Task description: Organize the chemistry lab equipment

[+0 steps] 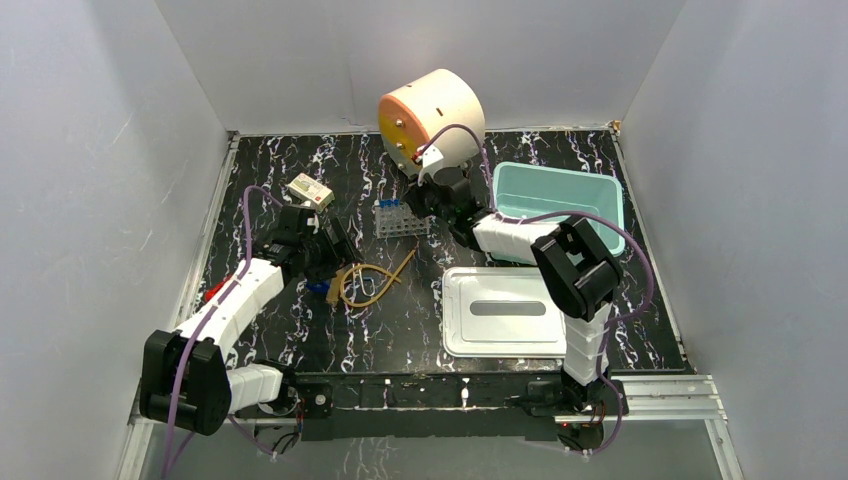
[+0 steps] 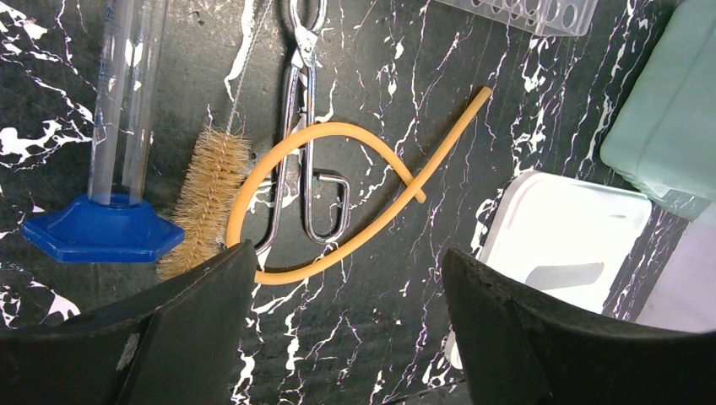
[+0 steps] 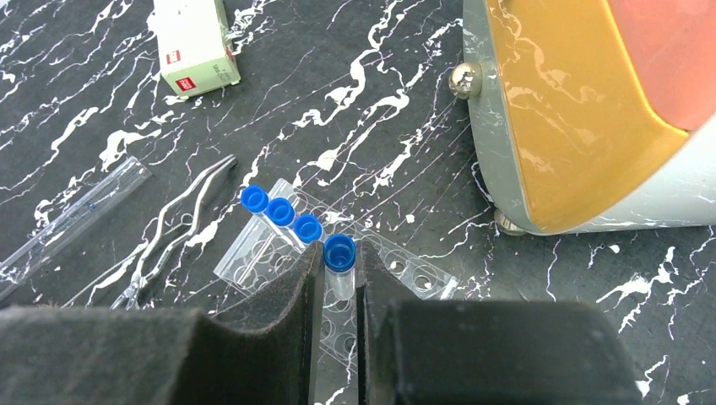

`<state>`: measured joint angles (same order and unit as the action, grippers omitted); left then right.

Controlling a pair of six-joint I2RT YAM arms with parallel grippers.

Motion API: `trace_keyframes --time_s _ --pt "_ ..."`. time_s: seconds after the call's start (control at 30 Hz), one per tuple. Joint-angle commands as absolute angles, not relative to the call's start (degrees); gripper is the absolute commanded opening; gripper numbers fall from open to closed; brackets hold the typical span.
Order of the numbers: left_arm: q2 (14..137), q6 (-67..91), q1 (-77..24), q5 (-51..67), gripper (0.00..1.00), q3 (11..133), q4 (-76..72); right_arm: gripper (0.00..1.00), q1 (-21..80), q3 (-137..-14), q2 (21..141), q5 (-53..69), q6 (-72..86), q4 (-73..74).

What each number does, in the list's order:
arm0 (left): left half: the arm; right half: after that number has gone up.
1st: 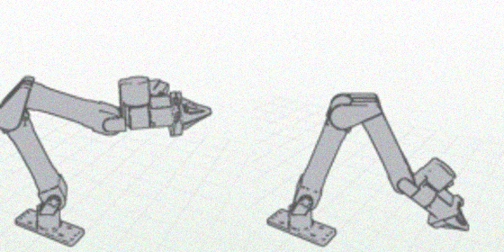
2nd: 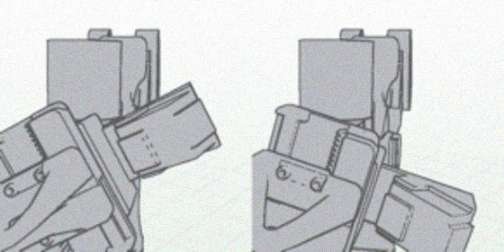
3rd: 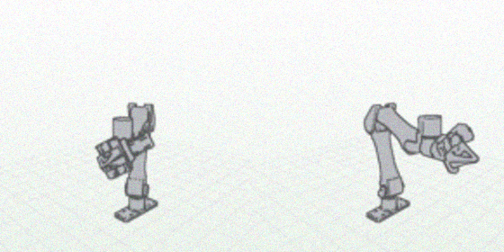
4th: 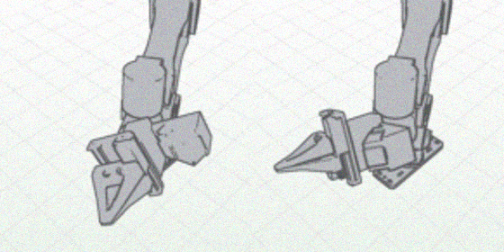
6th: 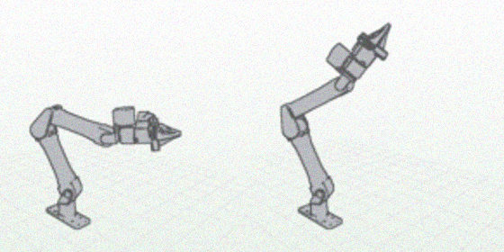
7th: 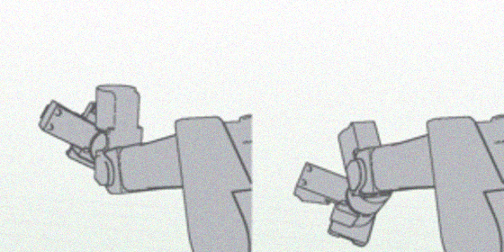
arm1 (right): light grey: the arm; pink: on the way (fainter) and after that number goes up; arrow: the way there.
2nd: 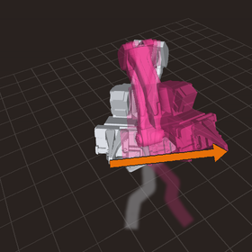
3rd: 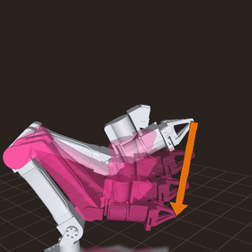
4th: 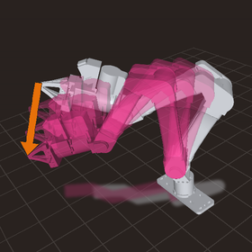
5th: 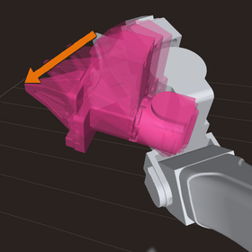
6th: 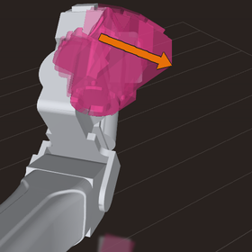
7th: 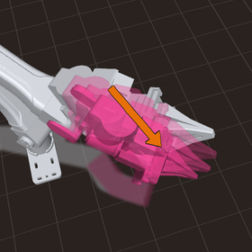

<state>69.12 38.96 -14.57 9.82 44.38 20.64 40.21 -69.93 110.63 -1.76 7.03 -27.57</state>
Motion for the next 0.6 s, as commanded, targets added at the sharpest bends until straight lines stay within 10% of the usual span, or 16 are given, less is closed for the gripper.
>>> trace_keyframes --time_s 0.0,0.57 --pt "68.2 38.3 -14.5 9.6 0.79 43.9 21.1 0.21 40.4 -73.2 111.6 -2.7 5.4 -31.9" --pt "68.4 38.1 -14.5 9.5 0.79 43.6 21.2 0.21 40.4 -73.4 114.2 -1.9 2.2 -35.5"
